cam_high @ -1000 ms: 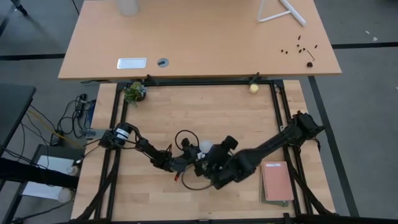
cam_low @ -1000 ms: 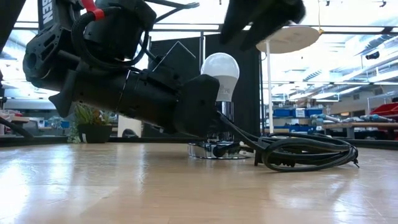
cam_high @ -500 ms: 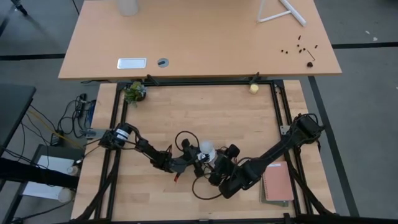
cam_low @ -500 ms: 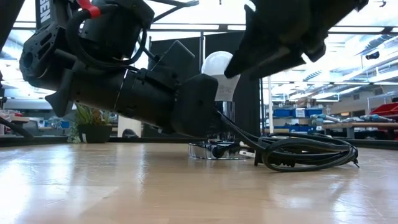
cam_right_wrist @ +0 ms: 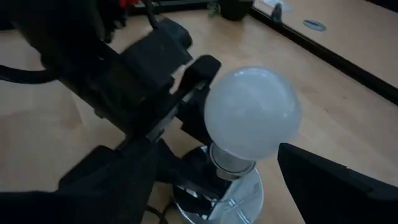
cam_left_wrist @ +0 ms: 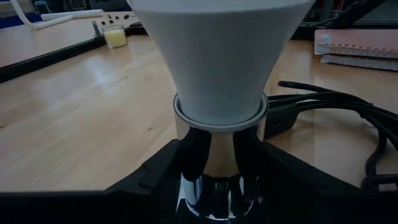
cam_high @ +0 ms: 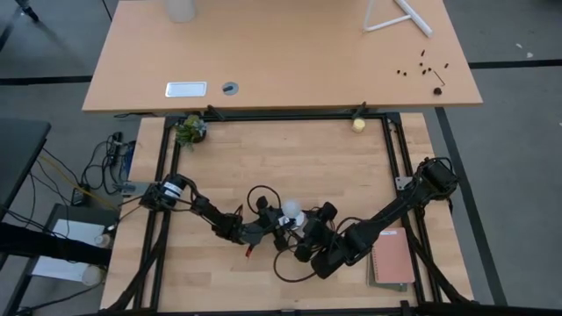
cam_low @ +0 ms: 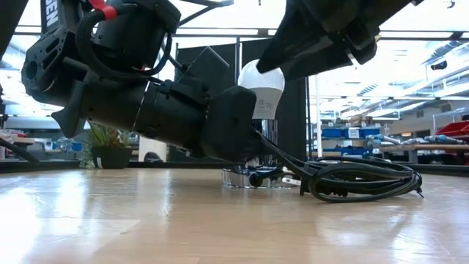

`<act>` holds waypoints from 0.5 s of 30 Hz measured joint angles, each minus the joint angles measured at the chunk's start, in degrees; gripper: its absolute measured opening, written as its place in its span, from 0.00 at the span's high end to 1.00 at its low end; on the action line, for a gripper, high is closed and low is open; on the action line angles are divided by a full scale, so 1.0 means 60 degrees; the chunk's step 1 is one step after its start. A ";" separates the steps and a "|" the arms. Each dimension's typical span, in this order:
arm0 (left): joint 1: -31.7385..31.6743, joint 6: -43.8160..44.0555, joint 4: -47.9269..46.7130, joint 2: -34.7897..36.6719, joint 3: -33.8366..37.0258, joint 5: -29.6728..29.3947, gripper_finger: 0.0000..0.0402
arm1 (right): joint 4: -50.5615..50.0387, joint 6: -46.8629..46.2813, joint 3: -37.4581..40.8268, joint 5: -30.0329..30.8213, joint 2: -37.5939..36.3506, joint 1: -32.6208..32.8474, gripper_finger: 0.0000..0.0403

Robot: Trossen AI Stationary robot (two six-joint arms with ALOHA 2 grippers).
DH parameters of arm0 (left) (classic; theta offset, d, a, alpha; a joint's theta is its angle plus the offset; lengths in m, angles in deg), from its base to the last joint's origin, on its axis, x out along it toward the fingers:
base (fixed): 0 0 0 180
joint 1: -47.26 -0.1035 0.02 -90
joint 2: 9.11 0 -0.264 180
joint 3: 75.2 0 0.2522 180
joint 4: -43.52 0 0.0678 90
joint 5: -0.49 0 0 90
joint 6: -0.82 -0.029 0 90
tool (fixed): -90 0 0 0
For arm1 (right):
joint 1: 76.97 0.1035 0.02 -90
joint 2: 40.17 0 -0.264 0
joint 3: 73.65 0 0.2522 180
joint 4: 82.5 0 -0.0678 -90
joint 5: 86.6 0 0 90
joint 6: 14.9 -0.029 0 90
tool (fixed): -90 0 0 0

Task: Screw lightbulb
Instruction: Remove the white lightbulb from the silver lamp

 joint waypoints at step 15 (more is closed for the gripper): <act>0.0032 0.0322 -0.0082 0.0016 -0.0004 -0.0092 0.53 | 0.3958 0.1221 0.1624 0.0546 0.0004 -0.0480 0.15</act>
